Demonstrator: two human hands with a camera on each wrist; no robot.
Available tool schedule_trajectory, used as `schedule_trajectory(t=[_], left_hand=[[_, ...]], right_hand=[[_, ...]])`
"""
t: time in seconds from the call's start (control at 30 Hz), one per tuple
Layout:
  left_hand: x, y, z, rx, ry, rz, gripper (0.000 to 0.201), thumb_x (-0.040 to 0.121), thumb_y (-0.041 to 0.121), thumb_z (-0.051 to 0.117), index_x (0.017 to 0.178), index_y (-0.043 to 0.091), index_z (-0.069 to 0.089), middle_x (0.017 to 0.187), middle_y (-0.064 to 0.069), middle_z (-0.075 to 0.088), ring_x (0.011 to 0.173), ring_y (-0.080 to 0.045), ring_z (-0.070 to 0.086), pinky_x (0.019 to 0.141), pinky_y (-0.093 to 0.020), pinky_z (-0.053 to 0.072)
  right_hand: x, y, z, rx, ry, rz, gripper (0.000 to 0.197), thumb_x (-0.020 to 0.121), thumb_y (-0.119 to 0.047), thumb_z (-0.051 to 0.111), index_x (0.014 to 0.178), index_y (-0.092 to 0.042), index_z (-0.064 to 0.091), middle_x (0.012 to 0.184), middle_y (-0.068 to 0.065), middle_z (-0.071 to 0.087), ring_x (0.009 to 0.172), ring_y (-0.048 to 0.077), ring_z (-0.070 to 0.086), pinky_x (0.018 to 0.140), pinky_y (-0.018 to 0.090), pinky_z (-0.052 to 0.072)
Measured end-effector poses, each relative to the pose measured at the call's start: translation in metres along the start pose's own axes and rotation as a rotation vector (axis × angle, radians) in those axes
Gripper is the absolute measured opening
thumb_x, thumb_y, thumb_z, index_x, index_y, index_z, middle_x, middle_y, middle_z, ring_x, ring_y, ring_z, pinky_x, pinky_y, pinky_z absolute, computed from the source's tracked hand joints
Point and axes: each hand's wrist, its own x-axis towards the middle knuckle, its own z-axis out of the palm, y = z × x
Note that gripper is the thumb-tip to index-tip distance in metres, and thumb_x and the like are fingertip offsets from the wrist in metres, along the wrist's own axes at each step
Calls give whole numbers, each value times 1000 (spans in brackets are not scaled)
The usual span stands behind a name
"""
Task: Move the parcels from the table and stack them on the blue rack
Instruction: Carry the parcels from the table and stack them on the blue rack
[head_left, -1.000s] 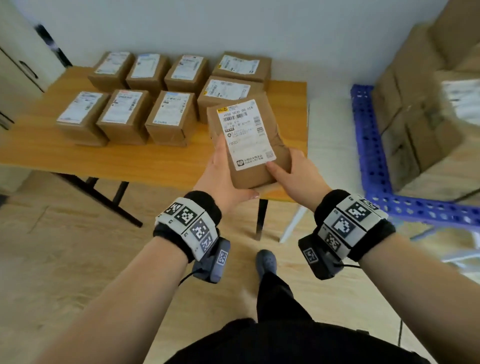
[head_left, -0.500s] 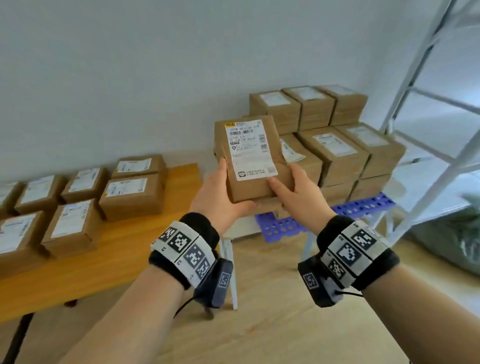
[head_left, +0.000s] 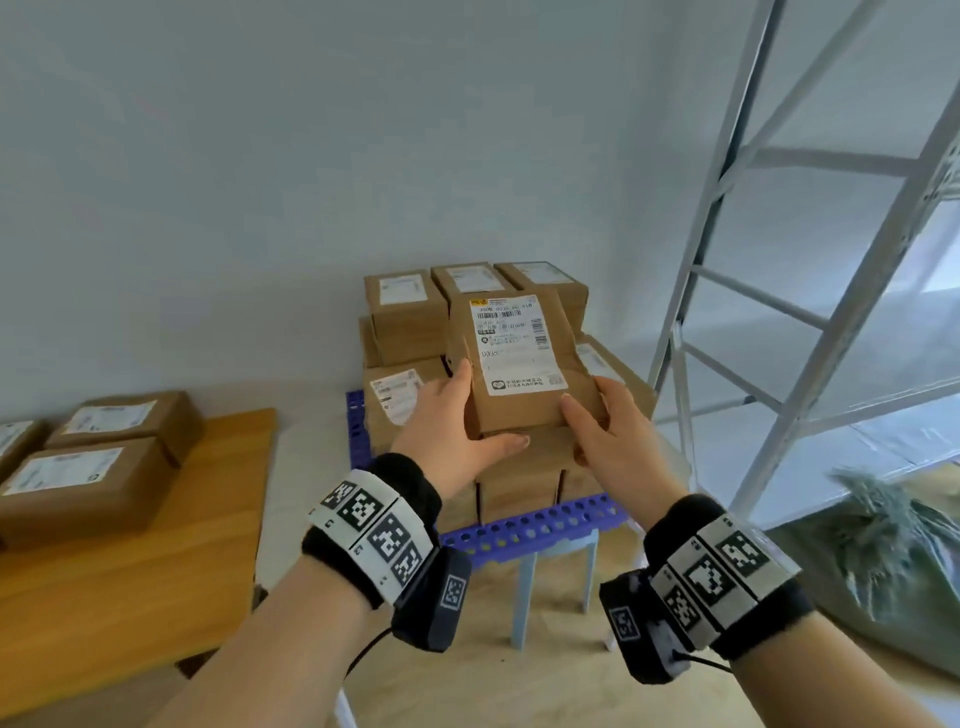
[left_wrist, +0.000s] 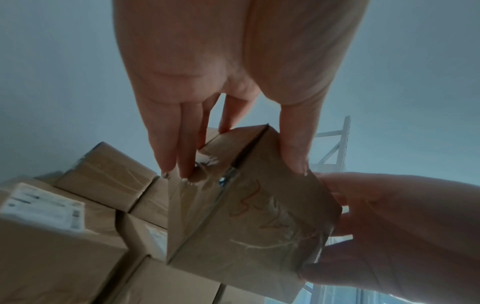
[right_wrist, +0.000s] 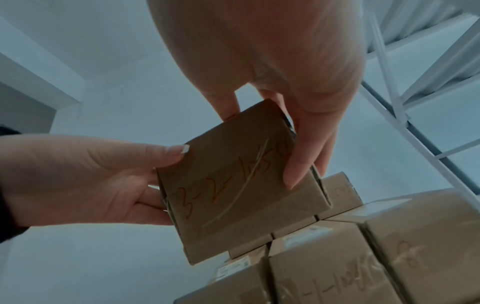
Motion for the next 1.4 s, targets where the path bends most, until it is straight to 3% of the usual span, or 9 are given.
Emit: schedule_trajectory(t=[0.17, 0.3, 0.47, 0.63, 0.9, 1.03, 1.2, 1.3, 1.4], left_hand=[[37, 31, 34, -13, 12, -68, 103, 74, 58, 65, 151, 22, 7, 145, -3, 32, 130, -16, 36, 107, -28, 32], [74, 39, 56, -18, -14, -68, 92, 82, 53, 59, 150, 18, 8, 150, 0, 30, 135, -13, 31, 109, -28, 30], [131, 33, 78, -77, -57, -74, 84, 88, 47, 55, 150, 16, 9, 149, 0, 31, 136, -14, 30, 110, -30, 30], [169, 29, 99, -116, -86, -103, 78, 90, 44, 53, 150, 18, 10, 149, 3, 33, 135, -11, 31, 104, -19, 26], [183, 37, 115, -61, -1, -172, 73, 89, 48, 53, 149, 21, 20, 143, 8, 40, 130, -11, 38, 103, -20, 29], [176, 50, 122, -75, 85, -223, 57, 90, 45, 53, 141, 25, 36, 136, 10, 50, 120, -6, 47, 97, -19, 37], [176, 68, 131, -90, 132, -273, 56, 95, 39, 46, 145, 20, 29, 140, 6, 46, 125, -10, 45, 97, -18, 35], [176, 72, 135, -93, 134, -291, 48, 98, 33, 43, 143, 22, 31, 138, 7, 47, 125, -9, 44, 93, -15, 32], [176, 75, 137, -70, 137, -298, 50, 98, 33, 41, 144, 20, 29, 140, 5, 46, 125, -10, 44, 95, -16, 32]], right_hand=[[47, 28, -31, 5, -27, -16, 68, 73, -69, 42, 128, -29, 45, 117, 3, 56, 103, 28, 58, 86, 48, 52], [87, 50, -40, 10, -22, 47, 70, 77, -66, 44, 134, -25, 41, 117, 5, 58, 101, 29, 60, 86, 49, 53], [147, 67, -42, -41, 20, 61, 42, 90, -48, 47, 124, -23, 48, 106, 1, 61, 87, 23, 63, 78, 45, 56], [190, 82, -52, -106, 6, 79, 42, 92, -45, 47, 129, -24, 46, 102, -3, 59, 84, 19, 61, 78, 40, 55], [215, 95, -67, -14, -64, 77, 57, 92, -48, 48, 142, -24, 34, 117, -2, 56, 101, 22, 61, 88, 44, 53], [222, 97, -78, 42, -128, 43, 49, 93, -42, 49, 137, -22, 42, 113, -4, 55, 100, 20, 61, 85, 42, 55], [227, 108, -87, 43, -170, -7, 42, 92, -41, 51, 130, -22, 49, 99, -11, 58, 87, 5, 59, 79, 38, 57], [230, 113, -90, 42, -177, -20, 43, 91, -40, 52, 131, -23, 49, 89, -21, 54, 84, 2, 58, 77, 37, 58], [230, 114, -91, 35, -175, -38, 44, 90, -40, 52, 131, -24, 50, 93, -18, 57, 86, 3, 59, 77, 38, 58]])
